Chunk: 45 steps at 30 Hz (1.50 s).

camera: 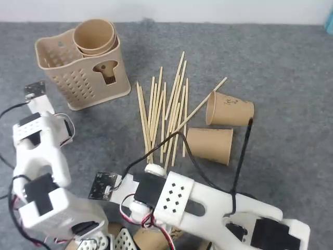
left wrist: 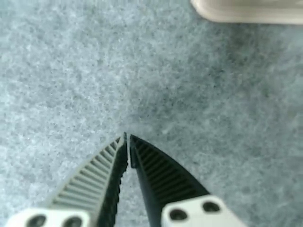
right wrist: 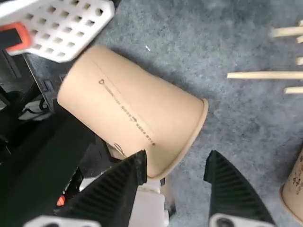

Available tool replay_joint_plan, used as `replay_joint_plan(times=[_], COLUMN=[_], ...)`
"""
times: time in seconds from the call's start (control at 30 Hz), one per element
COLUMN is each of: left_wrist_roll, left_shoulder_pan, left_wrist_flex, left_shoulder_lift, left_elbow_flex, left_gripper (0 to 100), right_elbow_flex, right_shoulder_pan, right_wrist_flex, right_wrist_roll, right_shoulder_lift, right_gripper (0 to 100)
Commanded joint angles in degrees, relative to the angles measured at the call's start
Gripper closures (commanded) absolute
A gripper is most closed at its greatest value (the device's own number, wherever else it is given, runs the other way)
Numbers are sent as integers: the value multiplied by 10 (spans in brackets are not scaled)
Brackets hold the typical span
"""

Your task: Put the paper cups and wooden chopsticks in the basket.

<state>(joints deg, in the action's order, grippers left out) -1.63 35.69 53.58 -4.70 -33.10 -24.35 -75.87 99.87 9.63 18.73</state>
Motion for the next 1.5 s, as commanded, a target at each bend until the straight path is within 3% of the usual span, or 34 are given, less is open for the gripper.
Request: replay_joint_plan(times=[0.0,0.13,0.43,0.73,0.97,1.17,1.47], left_wrist_roll=[7,7,7,7,7,7,7], left_shoulder_pan=[1,1,1,1,1,2,2], left_wrist_flex=[-10,-10,-10,-11,-11,-11,-11], left_shoulder_lift=[4,4,4,4,4,4,4], left_elbow_flex=[20,20,20,20,20,20,20], left_gripper=[988,988,988,988,988,988,988], right_elbow_flex=[-6,-7,-50,-55,-52,-18,87], right_shoulder_pan=[26,74,76,73,81,190,361], right_wrist_flex=[0,0,-35,-52,-52,-52,-45], right_wrist_roll=[3,11,16,18,16,19,105], right_shoulder_lift=[17,17,17,17,24,25,25], right_gripper=[793,793,798,987,989,989,989])
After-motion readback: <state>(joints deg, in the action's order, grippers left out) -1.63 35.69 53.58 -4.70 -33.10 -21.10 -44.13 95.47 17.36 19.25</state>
